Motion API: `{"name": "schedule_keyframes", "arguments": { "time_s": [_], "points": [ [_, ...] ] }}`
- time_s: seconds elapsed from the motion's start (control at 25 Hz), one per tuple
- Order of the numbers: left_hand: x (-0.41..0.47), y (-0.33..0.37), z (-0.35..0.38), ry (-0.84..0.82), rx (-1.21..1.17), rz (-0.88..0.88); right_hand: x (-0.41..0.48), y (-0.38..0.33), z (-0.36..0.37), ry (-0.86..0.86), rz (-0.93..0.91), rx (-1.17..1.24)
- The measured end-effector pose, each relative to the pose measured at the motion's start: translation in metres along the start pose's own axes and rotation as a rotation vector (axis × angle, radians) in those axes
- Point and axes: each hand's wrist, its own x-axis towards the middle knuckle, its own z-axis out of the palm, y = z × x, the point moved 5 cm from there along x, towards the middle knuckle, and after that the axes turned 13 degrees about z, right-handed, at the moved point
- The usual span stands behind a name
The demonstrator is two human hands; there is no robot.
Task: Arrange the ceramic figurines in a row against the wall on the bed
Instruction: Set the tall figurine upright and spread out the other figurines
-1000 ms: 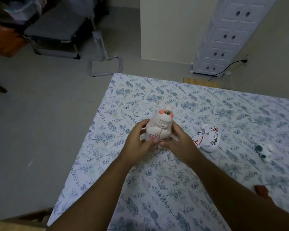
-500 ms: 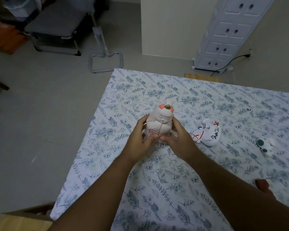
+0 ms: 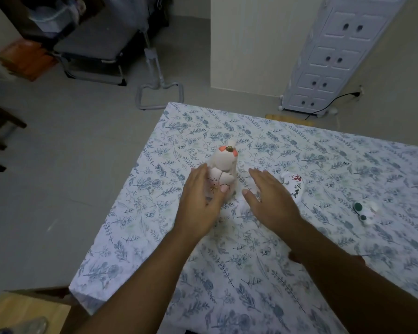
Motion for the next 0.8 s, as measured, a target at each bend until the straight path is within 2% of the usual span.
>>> {"name": "schedule_keyframes", "arguments": {
  "time_s": [0.12,0.4,0.6,0.8],
  "points": [
    [-0.03,0.036,0.027,0.014,0.037,-0.026,-0.024,0.039,-0.032,0.092,-0.02,-0.068],
    [-0.039,0.1,0.143,-0.258,0.128,-0.037,-0.052,0.159,-0.077,0.096,0.132,-0.188],
    [-0.042,0.111,0.203,-0.425,0.193,-0.023,-0.059,0.228,-0.09,0.058,0.24,-0.205],
    [-0.009,0.103,0.225,-0.433,0.179,-0.089,-0.036,0.269,-0.102,0.049,0.325,-0.104]
  ]
}}
